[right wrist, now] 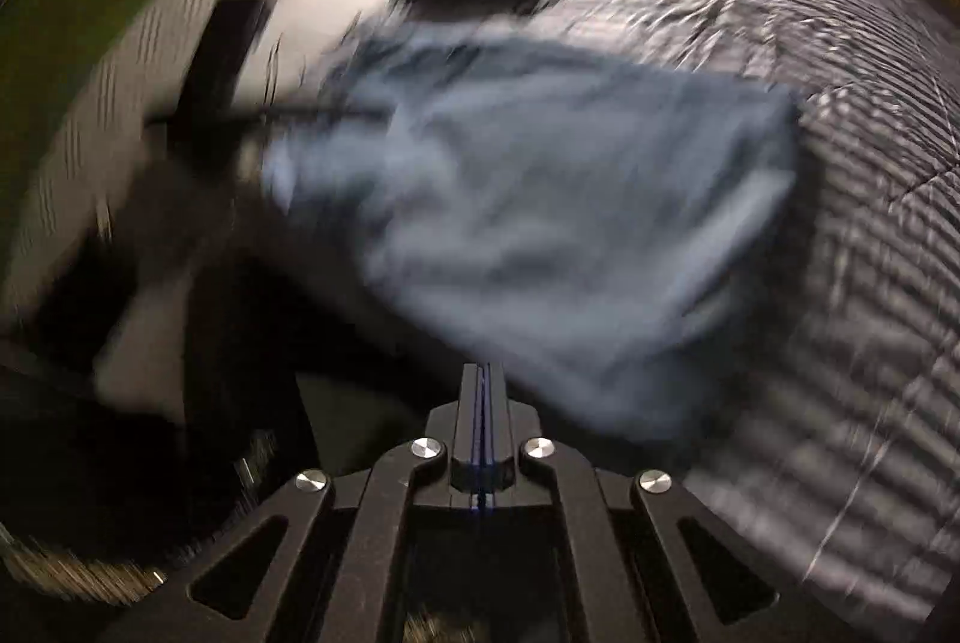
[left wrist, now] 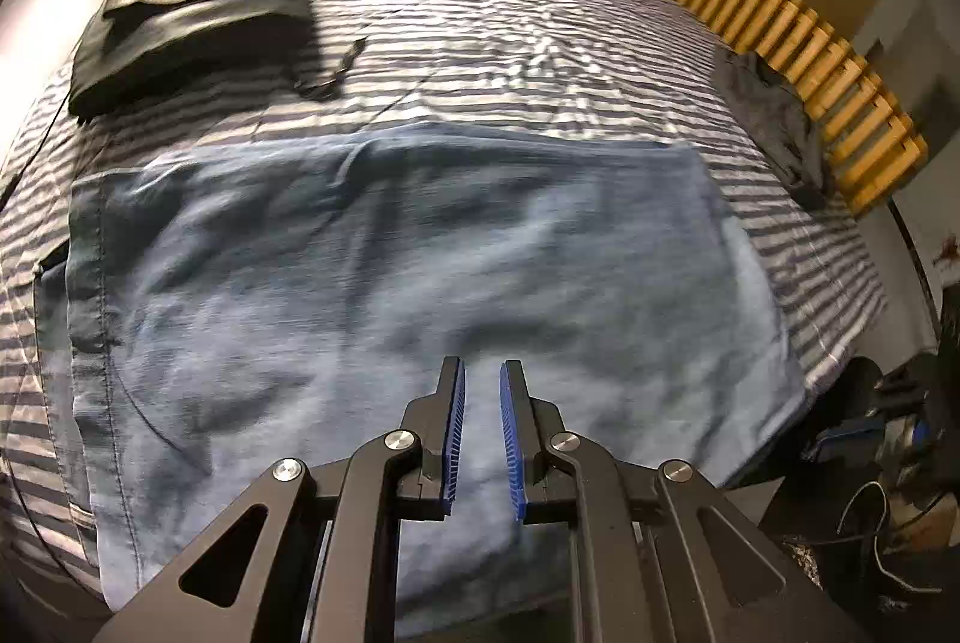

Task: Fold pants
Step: 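Grasp the folded jeans edge with the right tool and fold it over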

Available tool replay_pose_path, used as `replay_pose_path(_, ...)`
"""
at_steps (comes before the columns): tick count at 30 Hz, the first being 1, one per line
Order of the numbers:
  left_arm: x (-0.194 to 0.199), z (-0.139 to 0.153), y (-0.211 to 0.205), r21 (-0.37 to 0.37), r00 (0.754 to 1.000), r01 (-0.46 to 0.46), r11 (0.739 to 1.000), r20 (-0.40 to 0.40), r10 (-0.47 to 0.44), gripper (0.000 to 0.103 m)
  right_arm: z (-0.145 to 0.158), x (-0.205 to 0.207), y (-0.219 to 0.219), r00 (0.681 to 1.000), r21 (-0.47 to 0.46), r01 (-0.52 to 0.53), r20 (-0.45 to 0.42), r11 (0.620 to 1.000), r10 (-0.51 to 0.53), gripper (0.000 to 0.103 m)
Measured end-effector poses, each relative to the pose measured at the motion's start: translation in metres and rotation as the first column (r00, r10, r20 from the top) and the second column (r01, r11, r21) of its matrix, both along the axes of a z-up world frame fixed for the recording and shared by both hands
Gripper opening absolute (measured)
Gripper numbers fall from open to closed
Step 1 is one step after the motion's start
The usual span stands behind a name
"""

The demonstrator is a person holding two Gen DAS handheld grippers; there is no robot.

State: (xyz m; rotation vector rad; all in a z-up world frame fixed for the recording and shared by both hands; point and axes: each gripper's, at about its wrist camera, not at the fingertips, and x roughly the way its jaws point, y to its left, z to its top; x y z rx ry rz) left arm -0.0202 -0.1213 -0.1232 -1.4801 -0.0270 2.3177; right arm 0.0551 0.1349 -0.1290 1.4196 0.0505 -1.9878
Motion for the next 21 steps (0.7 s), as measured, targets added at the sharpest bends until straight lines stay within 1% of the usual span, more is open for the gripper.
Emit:
replay_pose_path(1,0.001,0.002,0.003,0.000,1.000,0.006,1.000,-0.004,-0.006,0.013,-0.002,0.009,-0.001,1.000,0.031,-0.008,-0.013,1.000,0.008,0.024)
replay_pose_path(2,0.004,0.005,0.007,0.003,1.000,0.013,1.000,-0.009,-0.013,0.013,-0.001,0.019,0.000,0.999,0.064,0.002,-0.047,0.998,0.000,0.038)
replay_pose_path(3,0.007,0.008,0.011,0.011,1.000,0.021,1.000,-0.013,-0.020,0.013,0.002,0.023,0.003,0.998,0.068,0.014,-0.068,0.998,-0.010,0.042)
replay_pose_path(5,0.012,0.013,0.022,0.020,0.999,0.046,0.999,-0.021,-0.045,0.013,0.010,0.027,0.013,0.994,0.057,0.049,-0.101,0.997,-0.043,0.043)
replay_pose_path(7,0.017,0.016,0.034,0.017,0.997,0.074,0.997,-0.030,-0.073,0.013,0.014,0.025,0.026,0.991,0.017,0.091,-0.097,0.996,-0.089,0.043)
replay_pose_path(8,0.022,0.017,0.044,0.019,0.994,0.102,0.995,-0.033,-0.101,0.013,0.017,0.022,0.036,0.988,-0.011,0.126,-0.093,0.992,-0.126,0.043)
replay_pose_path(10,0.029,0.015,0.059,0.025,0.990,0.141,0.990,-0.030,-0.140,0.013,0.017,0.019,0.046,0.981,-0.021,0.170,-0.089,0.985,-0.171,0.043)
replay_pose_path(11,0.033,0.014,0.068,0.024,0.986,0.163,0.986,-0.026,-0.162,0.013,0.017,0.016,0.050,0.976,-0.025,0.194,-0.096,0.981,-0.196,0.040)
replay_pose_path(13,0.040,0.011,0.081,0.018,0.981,0.193,0.981,-0.022,-0.193,0.013,0.015,0.012,0.052,0.972,-0.032,0.209,-0.105,0.977,-0.211,0.037)
replay_pose_path(15,0.045,0.009,0.095,0.008,0.976,0.217,0.976,-0.023,-0.217,0.013,0.013,0.007,0.054,0.964,-0.027,0.220,-0.145,0.975,-0.222,0.037)
replay_pose_path(17,0.048,0.007,0.108,0.016,0.969,0.247,0.969,-0.019,-0.247,0.013,0.012,-0.004,0.060,0.942,-0.008,0.274,-0.201,0.962,-0.270,0.037)
replay_pose_path(19,0.054,0.004,0.126,0.011,0.958,0.286,0.958,-0.020,-0.286,0.013,0.010,-0.018,0.067,0.926,-0.006,0.312,-0.220,0.950,-0.306,0.037)
replay_pose_path(20,0.056,0.003,0.136,0.012,0.950,0.310,0.951,-0.025,-0.310,0.013,0.007,-0.031,0.074,0.916,-0.005,0.340,-0.224,0.941,-0.332,0.037)
replay_pose_path(21,0.060,0.002,0.150,0.017,0.940,0.341,0.940,-0.035,-0.340,0.013,0.003,-0.041,0.079,0.914,-0.008,0.354,-0.209,0.935,-0.347,0.037)
